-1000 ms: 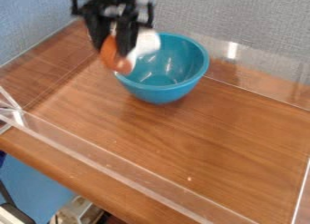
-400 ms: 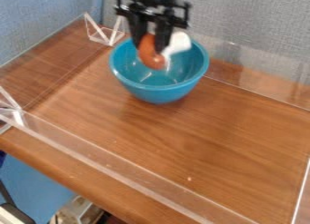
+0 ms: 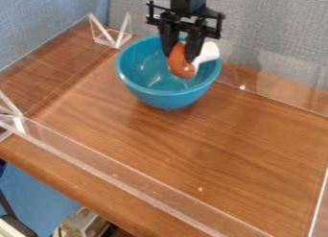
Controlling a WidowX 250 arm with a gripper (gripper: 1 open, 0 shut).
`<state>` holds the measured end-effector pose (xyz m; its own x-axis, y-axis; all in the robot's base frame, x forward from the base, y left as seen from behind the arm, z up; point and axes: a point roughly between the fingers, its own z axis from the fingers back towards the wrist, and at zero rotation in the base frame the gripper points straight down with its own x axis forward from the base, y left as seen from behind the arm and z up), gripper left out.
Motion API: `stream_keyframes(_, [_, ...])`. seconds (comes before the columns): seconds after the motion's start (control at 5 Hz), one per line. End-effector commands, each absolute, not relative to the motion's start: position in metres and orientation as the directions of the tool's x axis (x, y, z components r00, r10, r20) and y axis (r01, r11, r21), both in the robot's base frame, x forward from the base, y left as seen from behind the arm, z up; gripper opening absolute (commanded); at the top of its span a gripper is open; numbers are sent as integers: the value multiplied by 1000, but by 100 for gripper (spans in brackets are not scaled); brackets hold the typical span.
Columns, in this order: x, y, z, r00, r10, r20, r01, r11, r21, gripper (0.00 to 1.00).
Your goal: Put the mushroom in the blue bowl
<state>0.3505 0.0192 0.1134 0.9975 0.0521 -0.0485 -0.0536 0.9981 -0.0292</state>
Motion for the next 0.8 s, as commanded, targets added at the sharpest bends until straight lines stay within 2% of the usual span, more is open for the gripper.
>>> stream_keyframes(0.0, [365,21,133,996,85,15,-85,996,-24,0])
stream_keyframes(0.4, [358,15,137,998,58,9,-58,998,-22,0])
stream_keyframes(0.6, [363,26,135,999,54,-5,-54,998,-24,0])
